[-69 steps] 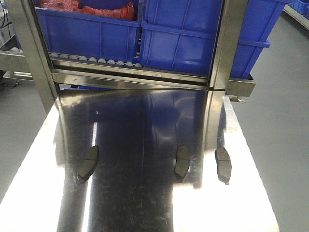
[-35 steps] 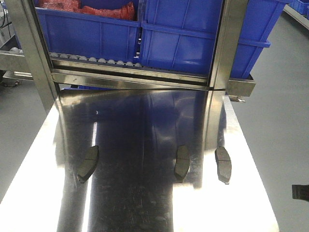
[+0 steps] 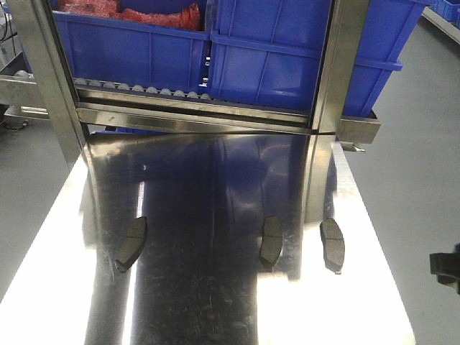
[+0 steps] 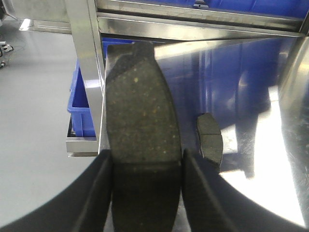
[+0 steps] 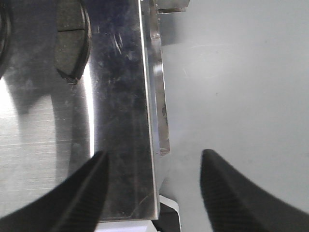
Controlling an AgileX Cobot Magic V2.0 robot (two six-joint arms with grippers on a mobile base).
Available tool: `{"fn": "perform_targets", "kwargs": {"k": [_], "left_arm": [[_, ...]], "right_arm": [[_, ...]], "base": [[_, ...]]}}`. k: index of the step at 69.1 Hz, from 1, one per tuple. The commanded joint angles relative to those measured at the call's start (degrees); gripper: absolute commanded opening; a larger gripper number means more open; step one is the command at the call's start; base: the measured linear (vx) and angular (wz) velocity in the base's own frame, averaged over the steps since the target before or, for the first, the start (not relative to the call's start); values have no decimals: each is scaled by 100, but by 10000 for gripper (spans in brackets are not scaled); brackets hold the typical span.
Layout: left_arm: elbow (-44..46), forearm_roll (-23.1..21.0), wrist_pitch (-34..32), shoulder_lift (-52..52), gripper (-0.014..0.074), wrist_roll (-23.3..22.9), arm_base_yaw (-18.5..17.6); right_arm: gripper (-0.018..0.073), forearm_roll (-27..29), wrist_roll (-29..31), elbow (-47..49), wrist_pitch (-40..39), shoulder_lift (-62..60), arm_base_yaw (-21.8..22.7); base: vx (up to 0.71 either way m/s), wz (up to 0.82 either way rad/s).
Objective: Move and align brake pads A on conveyor
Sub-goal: 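Move the right gripper over the brake pad nearest the right arm, then close the right gripper on the brake pad and lift it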
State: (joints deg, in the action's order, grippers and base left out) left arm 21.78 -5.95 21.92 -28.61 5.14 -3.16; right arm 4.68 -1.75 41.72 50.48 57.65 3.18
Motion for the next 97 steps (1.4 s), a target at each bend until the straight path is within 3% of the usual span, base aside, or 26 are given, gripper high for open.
{"fn": "perform_targets", "kwargs": {"k": [1, 9, 19, 26, 66, 97], "left_arm": [[170, -73, -569, -21, -6, -13, -28], [170, -73, -569, -21, -6, -13, -28], [170, -73, -569, -21, -6, -13, -28], [170, -73, -569, -21, -6, -13, -28], [170, -73, -569, -21, -6, -13, -28], [170, -73, -569, -21, -6, -13, -28]], "right_arm": [[494, 315, 339, 337, -178, 182, -50], [484, 268, 257, 601, -144, 650, -470], [468, -115, -312, 1082, -237, 1372, -1190], [468, -197, -622, 1459, -295, 1966, -1404], [468, -264, -675, 3818, 566, 4645, -1410], [468, -239, -704, 4154, 797, 5490, -1410]], "base": [[0, 0], [0, 0], [0, 0], [0, 0], [0, 0], [0, 0]]}}
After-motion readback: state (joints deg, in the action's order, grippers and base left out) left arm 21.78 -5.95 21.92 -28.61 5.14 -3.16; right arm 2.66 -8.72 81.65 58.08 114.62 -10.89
